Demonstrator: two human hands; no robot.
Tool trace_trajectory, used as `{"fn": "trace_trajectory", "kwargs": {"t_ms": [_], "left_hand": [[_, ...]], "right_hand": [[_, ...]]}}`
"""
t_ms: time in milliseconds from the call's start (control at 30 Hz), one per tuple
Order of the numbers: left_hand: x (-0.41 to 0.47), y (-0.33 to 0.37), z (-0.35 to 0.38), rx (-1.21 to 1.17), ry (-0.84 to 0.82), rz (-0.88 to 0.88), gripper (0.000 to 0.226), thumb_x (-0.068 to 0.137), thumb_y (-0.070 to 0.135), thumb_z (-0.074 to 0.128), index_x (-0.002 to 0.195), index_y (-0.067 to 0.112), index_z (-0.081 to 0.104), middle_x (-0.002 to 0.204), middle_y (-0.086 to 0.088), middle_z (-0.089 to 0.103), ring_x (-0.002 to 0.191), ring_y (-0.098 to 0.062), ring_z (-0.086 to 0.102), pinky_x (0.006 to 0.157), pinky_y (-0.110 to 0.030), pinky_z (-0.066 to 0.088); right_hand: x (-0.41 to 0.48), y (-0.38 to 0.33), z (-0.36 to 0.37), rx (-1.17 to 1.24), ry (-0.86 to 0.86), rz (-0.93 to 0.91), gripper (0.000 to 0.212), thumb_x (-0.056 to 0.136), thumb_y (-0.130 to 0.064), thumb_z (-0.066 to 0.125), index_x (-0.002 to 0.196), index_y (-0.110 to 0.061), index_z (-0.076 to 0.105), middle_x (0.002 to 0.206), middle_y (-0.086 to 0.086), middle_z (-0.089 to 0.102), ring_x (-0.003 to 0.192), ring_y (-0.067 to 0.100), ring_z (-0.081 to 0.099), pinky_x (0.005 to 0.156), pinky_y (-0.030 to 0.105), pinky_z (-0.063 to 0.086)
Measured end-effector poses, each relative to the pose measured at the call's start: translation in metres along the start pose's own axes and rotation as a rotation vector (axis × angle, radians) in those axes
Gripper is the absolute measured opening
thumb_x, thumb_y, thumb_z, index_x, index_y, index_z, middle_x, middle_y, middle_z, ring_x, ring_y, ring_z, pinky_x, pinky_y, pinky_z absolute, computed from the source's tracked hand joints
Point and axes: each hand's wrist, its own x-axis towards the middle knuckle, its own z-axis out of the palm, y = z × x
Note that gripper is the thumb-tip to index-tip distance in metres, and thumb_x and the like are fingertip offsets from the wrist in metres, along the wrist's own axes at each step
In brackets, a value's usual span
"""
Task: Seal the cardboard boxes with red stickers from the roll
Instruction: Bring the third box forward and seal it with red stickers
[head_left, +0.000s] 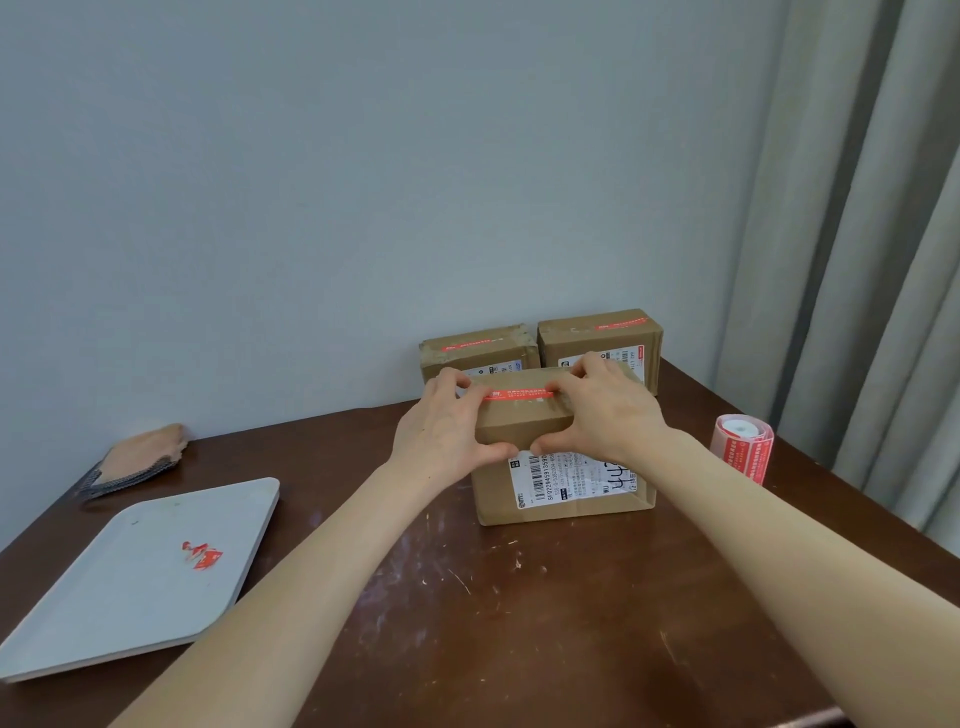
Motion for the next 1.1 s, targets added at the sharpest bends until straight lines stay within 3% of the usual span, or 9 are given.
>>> {"fn": "trace_trajectory", "kwargs": {"t_ms": [133,533,633,833,967,1100], "left_hand": [[0.003,0.0,0.0,-0.011,-0.005,0.011,0.079,0.072,0.064,0.064,0.138,0.028,0.041,0.137,0.002,0.036,0.125,-0.015,0.037,0.089,-0.032,0.047],[-0.002,0.0,0.003,-0.105,0.015,-0.01,0.084,0.074,0.057,0.067,0.141,0.019,0.035,0.135,0.002,0.042,0.123,-0.015,0.042,0.095,-0.032,0.043],[-0.01,-0.001,0.001,-0.089,0.042,0.029,0.079,0.08,0.054,0.063,0.143,0.023,0.029,0.139,0.002,0.042,0.127,-0.016,0.041,0.095,-0.032,0.044],[-0.015,0.001,0.001,-0.035,0.081,0.061,0.063,0.084,0.052,0.059,0.139,0.026,0.039,0.144,0.007,0.04,0.131,-0.012,0.037,0.097,-0.03,0.043],[-0.01,0.001,0.0,-0.055,0.083,0.042,0.062,0.082,0.051,0.061,0.136,0.025,0.044,0.139,0.007,0.043,0.127,-0.012,0.039,0.095,-0.03,0.044],[-0.016,0.001,0.003,-0.051,0.082,0.052,0.063,0.085,0.05,0.058,0.14,0.026,0.038,0.145,0.007,0.038,0.131,-0.012,0.036,0.098,-0.03,0.042]], "right_hand": [[0.001,0.001,0.0,0.003,-0.008,-0.002,0.081,0.064,-0.072,0.067,0.132,-0.029,0.052,0.127,0.0,0.043,0.122,0.02,0.038,0.096,0.041,0.045],[-0.004,0.003,0.0,0.083,0.053,-0.015,0.083,0.067,-0.063,0.072,0.138,-0.03,0.043,0.127,0.0,0.046,0.123,0.019,0.04,0.095,0.041,0.045],[-0.01,0.006,0.002,0.074,0.101,-0.043,0.073,0.07,-0.061,0.071,0.131,-0.027,0.051,0.122,-0.001,0.047,0.12,0.018,0.041,0.095,0.039,0.045],[-0.013,0.004,0.001,0.045,0.09,-0.069,0.061,0.077,-0.059,0.066,0.127,-0.026,0.058,0.124,-0.002,0.044,0.12,0.017,0.038,0.095,0.037,0.044],[-0.011,0.003,-0.004,0.045,0.048,-0.057,0.06,0.076,-0.059,0.066,0.126,-0.026,0.06,0.125,-0.003,0.045,0.122,0.016,0.036,0.098,0.039,0.042],[-0.012,0.003,-0.002,0.06,0.058,-0.048,0.061,0.076,-0.058,0.067,0.126,-0.026,0.058,0.121,-0.003,0.045,0.119,0.017,0.038,0.096,0.04,0.043]]}}
